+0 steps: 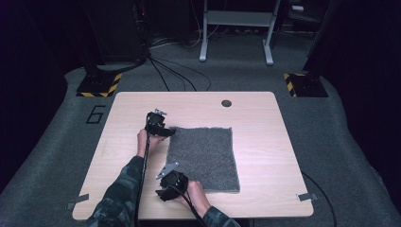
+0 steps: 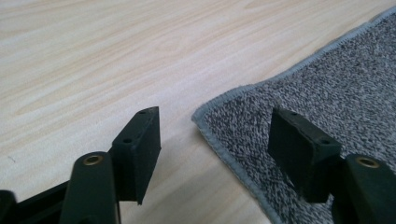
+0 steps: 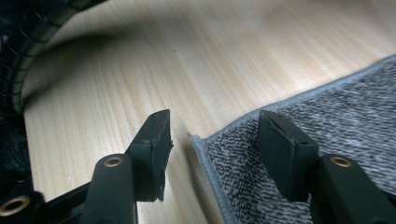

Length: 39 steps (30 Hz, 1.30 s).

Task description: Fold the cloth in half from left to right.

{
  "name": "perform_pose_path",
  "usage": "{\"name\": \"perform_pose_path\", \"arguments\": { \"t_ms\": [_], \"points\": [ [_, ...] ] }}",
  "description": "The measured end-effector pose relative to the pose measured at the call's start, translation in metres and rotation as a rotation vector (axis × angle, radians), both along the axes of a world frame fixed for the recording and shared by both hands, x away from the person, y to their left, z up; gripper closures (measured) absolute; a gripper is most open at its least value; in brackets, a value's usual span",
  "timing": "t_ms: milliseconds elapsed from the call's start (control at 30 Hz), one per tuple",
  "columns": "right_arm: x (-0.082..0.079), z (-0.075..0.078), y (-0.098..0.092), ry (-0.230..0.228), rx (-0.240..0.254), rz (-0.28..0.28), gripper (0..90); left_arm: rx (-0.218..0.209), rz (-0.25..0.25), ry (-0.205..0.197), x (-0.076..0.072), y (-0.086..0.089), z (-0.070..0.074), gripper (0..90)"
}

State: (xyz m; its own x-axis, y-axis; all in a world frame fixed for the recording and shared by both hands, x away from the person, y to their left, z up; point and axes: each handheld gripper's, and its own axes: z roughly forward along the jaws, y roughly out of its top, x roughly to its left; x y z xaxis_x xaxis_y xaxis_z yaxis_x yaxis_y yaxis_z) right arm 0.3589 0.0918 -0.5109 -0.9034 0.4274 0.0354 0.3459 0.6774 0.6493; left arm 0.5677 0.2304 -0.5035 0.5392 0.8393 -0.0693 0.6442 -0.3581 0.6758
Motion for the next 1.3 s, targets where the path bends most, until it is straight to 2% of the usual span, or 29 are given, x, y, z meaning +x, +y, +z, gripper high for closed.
{"name": "perform_pose_path", "arguments": {
  "t_ms": [33,67,100,167,233,333,367,400,433,467,500,533,567,667,700,733,900,967,1000,1033,1100,1167,1200,1300],
  "points": [
    [-0.001,-0.002,0.001,-0.013,0.009,-0.012,49.0,0.003,-0.004,0.001,0.001,0.0,0.0,37.7],
    [0.0,-0.001,0.001,-0.005,-0.005,-0.009,50.2,-0.002,0.002,-0.001,0.002,-0.001,-0.001,39.0],
    [0.0,-0.001,0.001,-0.005,-0.011,-0.012,51.6,0.015,0.0,-0.001,0.003,-0.001,-0.001,40.2],
    [-0.001,-0.002,0.002,-0.031,-0.002,-0.034,55.9,0.017,-0.008,0.002,0.004,-0.003,-0.004,44.7],
    [-0.001,-0.002,0.001,-0.021,-0.01,-0.032,58.3,0.026,-0.008,0.012,0.004,-0.005,-0.006,47.2],
    [-0.001,-0.002,0.001,-0.03,-0.013,-0.038,60.1,0.033,-0.01,0.001,0.004,-0.007,-0.007,52.7],
    [-0.001,-0.003,0.001,-0.047,-0.005,-0.048,61.6,0.052,-0.015,-0.007,0.003,-0.009,-0.007,52.7],
    [-0.002,-0.003,0.001,-0.052,-0.01,-0.048,63.2,0.064,-0.018,-0.021,0.002,-0.011,-0.007,55.7],
    [-0.002,-0.004,0.001,-0.065,-0.006,-0.054,67.0,0.066,-0.021,-0.03,0.001,-0.012,-0.007,63.1],
    [-0.002,-0.004,0.001,-0.065,-0.006,-0.054,67.0,0.065,-0.032,-0.035,0.0,-0.012,-0.007,63.1],
    [-0.003,-0.003,0.0,-0.057,-0.015,-0.056,71.8,0.062,-0.05,-0.033,-0.002,-0.013,-0.007,70.6],
    [-0.004,-0.003,0.0,-0.058,-0.018,-0.063,74.2,0.06,-0.054,-0.042,-0.003,-0.015,-0.008,73.5],
    [-0.005,-0.004,0.0,-0.07,-0.004,-0.072,76.4,0.059,-0.058,-0.043,-0.004,-0.015,-0.008,77.6],
    [-0.008,-0.003,0.001,-0.093,-0.031,-0.073,82.5,0.05,-0.049,-0.044,-0.005,-0.018,-0.009,85.1],
    [-0.008,-0.003,0.001,-0.093,-0.031,-0.073,82.5,0.05,-0.049,-0.044,-0.005,-0.018,-0.009,86.3],
    [-0.01,-0.004,0.002,-0.114,-0.02,-0.095,84.5,0.063,-0.048,-0.044,-0.005,-0.019,-0.008,87.0],
    [-0.012,-0.003,-0.001,-0.097,-0.021,-0.097,85.7,0.062,-0.032,-0.047,-0.006,-0.021,-0.008,88.1],
    [-0.014,-0.002,-0.004,-0.108,0.006,-0.101,85.7,0.064,-0.031,-0.043,-0.007,-0.022,-0.005,88.2],
    [-0.017,0.003,-0.007,-0.098,0.035,-0.112,85.8,0.062,-0.028,-0.051,-0.008,-0.022,-0.001,88.2],
    [-0.017,0.005,-0.01,-0.117,0.042,-0.105,85.8,0.068,-0.03,-0.052,-0.008,-0.022,0.001,88.2],
    [-0.019,0.008,-0.011,-0.12,0.059,-0.104,85.8,0.067,-0.024,-0.053,-0.009,-0.023,0.004,88.2],
    [-0.021,0.014,-0.014,-0.113,0.077,-0.11,85.8,0.084,-0.029,-0.058,-0.01,-0.023,0.01,88.3],
    [-0.022,0.019,-0.017,-0.122,0.11,-0.113,85.8,0.089,-0.025,-0.062,-0.011,-0.022,0.016,88.3],
    [-0.023,0.024,-0.018,-0.133,0.131,-0.11,85.8,0.087,-0.025,-0.064,-0.011,-0.02,0.022,88.3]
  ]
}}
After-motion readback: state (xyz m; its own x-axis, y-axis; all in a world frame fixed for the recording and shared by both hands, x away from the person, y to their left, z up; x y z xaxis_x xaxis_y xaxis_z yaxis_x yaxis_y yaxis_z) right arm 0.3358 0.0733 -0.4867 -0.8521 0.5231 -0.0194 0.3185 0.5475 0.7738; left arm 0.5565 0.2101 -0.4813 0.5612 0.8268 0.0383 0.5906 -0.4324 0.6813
